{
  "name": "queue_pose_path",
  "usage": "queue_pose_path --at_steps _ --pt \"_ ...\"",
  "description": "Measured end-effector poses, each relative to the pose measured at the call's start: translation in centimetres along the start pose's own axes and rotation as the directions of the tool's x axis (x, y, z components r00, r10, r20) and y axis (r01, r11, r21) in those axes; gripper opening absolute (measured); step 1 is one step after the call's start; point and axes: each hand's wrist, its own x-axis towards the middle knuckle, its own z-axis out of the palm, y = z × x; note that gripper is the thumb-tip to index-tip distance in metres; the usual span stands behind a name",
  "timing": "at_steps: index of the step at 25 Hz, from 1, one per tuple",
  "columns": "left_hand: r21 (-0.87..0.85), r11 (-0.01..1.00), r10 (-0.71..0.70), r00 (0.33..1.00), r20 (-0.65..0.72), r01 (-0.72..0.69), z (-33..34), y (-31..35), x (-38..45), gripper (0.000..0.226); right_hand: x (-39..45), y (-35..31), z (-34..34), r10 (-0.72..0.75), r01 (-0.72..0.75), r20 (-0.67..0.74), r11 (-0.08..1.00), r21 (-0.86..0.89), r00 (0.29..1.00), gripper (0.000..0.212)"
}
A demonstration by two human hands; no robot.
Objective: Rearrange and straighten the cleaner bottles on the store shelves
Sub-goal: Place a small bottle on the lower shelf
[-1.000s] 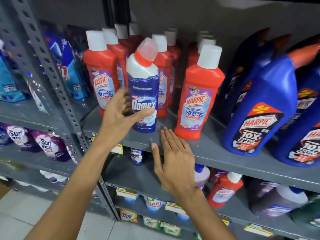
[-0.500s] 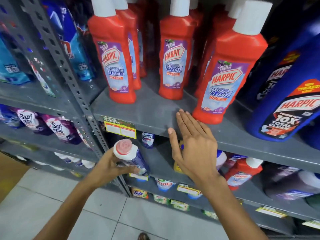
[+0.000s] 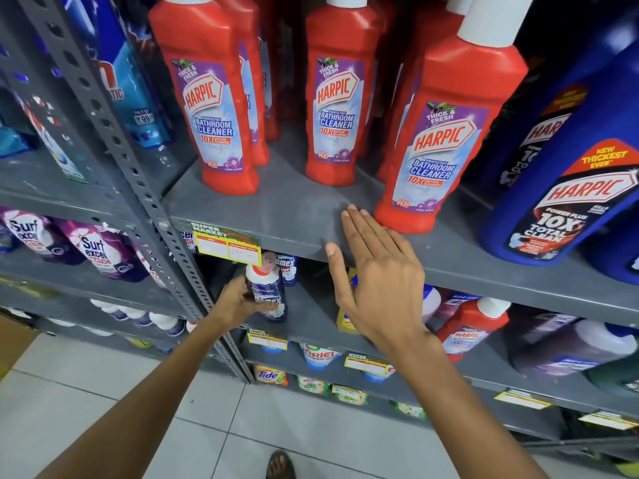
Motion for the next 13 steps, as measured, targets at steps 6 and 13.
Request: queue_pose_path --at_steps 6,13 --pt "-0.037 0.999 -0.04 0.999 -0.017 0.04 0.6 -0.6 0.8 0.079 0.1 -0.3 -0.1 0.018 -0.018 0.001 1.0 0.01 1.0 0.051" --pt "-0.042 0.996 -0.072 0.997 0.037 0.074 0.4 -1.4 1.5 0.088 0.1 -0.3 -0.1 0.023 -0.024 0.009 0.999 0.041 1.0 0.051"
